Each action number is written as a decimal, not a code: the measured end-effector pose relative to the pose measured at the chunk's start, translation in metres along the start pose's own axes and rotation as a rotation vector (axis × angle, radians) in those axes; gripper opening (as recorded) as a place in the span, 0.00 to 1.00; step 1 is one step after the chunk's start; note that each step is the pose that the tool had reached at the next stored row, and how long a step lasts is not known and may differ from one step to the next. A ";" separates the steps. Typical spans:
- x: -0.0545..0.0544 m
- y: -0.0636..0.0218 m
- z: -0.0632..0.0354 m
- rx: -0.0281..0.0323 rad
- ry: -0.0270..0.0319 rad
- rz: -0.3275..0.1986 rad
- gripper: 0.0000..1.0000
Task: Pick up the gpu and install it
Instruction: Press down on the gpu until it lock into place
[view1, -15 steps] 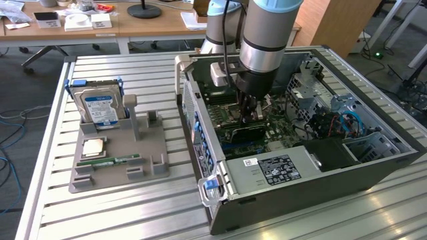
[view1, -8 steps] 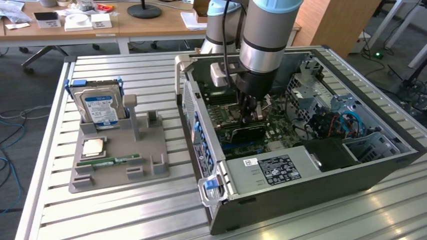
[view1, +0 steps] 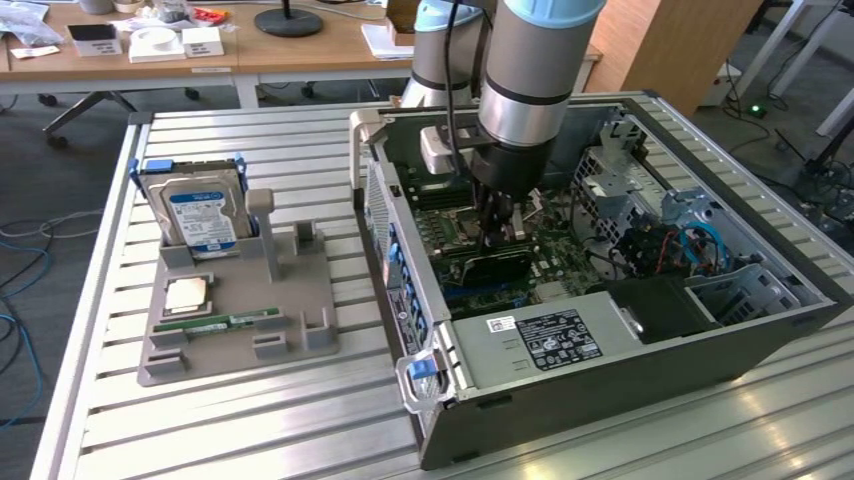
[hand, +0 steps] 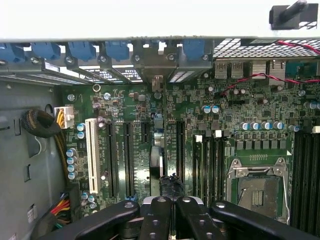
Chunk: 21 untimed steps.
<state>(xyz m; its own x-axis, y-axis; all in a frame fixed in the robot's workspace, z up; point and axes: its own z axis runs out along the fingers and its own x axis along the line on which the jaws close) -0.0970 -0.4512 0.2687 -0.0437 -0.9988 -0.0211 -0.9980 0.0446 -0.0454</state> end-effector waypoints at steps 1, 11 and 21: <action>0.000 0.0000 0.0000 0.0000 0.0000 0.000 0.11; 0.000 0.0001 0.0030 0.0001 -0.0002 0.001 0.11; 0.000 0.0002 0.0038 -0.0002 0.0004 0.001 0.11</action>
<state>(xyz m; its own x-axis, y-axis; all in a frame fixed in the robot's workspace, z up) -0.0970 -0.4511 0.2649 -0.0447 -0.9988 -0.0207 -0.9979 0.0456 -0.0452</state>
